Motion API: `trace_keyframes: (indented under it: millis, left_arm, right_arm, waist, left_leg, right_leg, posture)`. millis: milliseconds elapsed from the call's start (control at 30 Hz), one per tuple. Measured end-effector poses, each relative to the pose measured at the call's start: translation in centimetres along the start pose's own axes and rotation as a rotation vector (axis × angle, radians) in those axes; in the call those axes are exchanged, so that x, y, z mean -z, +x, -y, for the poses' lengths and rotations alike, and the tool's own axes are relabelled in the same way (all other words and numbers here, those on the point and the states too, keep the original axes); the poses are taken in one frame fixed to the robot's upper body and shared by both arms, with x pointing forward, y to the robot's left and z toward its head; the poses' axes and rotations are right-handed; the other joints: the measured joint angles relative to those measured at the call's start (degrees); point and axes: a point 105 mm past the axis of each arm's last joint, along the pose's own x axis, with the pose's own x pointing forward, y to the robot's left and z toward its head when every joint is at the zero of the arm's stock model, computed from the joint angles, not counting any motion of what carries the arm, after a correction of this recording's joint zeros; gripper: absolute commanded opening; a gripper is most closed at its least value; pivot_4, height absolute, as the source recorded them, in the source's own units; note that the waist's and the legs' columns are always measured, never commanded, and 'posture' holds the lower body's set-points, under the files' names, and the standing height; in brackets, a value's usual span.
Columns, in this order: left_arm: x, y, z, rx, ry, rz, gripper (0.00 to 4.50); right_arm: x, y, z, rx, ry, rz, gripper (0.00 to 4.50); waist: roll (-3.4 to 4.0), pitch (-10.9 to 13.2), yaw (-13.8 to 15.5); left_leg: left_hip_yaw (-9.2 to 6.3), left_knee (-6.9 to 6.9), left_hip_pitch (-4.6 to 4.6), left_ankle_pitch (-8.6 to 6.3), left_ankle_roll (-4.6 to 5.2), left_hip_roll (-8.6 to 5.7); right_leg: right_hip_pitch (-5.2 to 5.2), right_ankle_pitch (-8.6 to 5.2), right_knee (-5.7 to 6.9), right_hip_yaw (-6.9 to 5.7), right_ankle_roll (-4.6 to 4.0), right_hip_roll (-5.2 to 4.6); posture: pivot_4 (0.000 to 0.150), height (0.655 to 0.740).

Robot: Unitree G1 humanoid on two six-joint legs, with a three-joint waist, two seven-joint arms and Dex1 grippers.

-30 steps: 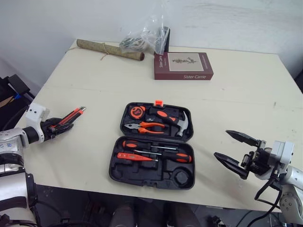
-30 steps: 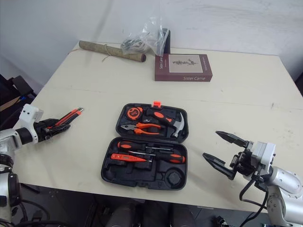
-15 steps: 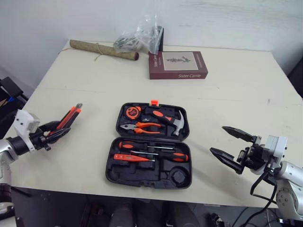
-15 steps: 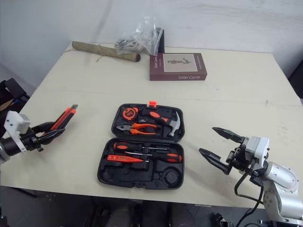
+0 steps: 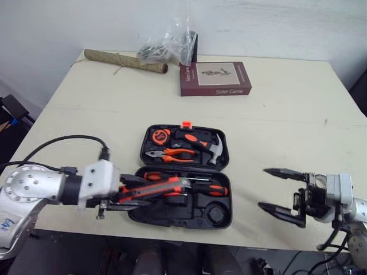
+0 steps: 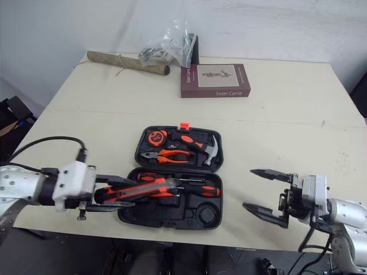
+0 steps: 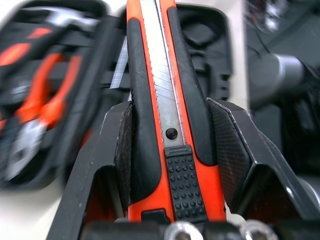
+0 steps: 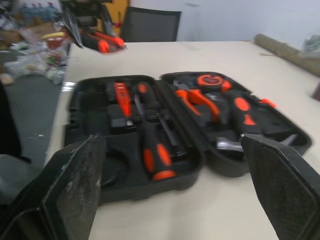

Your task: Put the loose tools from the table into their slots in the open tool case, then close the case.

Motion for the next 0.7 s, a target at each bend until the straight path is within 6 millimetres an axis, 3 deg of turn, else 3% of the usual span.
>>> trace_keyframes:
  millis: [133,333,467,700]
  left_arm:
    - [0.8,1.3,0.7,0.079,0.033,-0.088,1.59]
    - [2.3,1.4,0.4,0.118,0.078,-0.195,1.59]
    - [1.9,2.9,-0.5,0.128,0.114,-0.174,1.59]
    - [1.7,4.5,-0.4,0.183,0.106,-0.174,1.59]
  right_arm:
    - [0.1,0.4,-1.2,-0.079,0.011,0.009,4.5]
    - [0.0,0.7,-1.7,-0.121,0.011,0.014,4.5]
    - [0.0,0.9,-1.8,-0.127,0.012,0.015,4.5]
    - [0.2,0.8,-1.9,-0.115,0.024,0.011,4.5]
  waist:
    - [0.01,0.0,-0.17]
    - [0.03,0.01,0.11]
    - [0.02,0.01,0.84]
    - [0.02,0.01,1.29]
  left_leg:
    - [0.06,0.0,0.03,0.02,-0.01,0.03]
    - [0.05,0.04,-0.01,0.03,-0.02,0.02]
    - [0.05,0.08,-0.02,0.03,0.02,-0.02]
    - [0.06,0.12,-0.01,0.06,0.0,0.01]
  right_leg:
    - [-0.02,0.0,0.02,0.08,0.0,0.05]
    - [-0.04,0.0,0.02,0.08,0.0,0.03]
    - [-0.03,0.0,0.02,0.09,0.0,0.01]
    - [-0.05,0.0,0.07,0.09,0.0,0.04]
  posture:
    - [0.15,0.74]
    - [0.15,0.74]
    - [0.15,0.74]
    - [0.15,0.74]
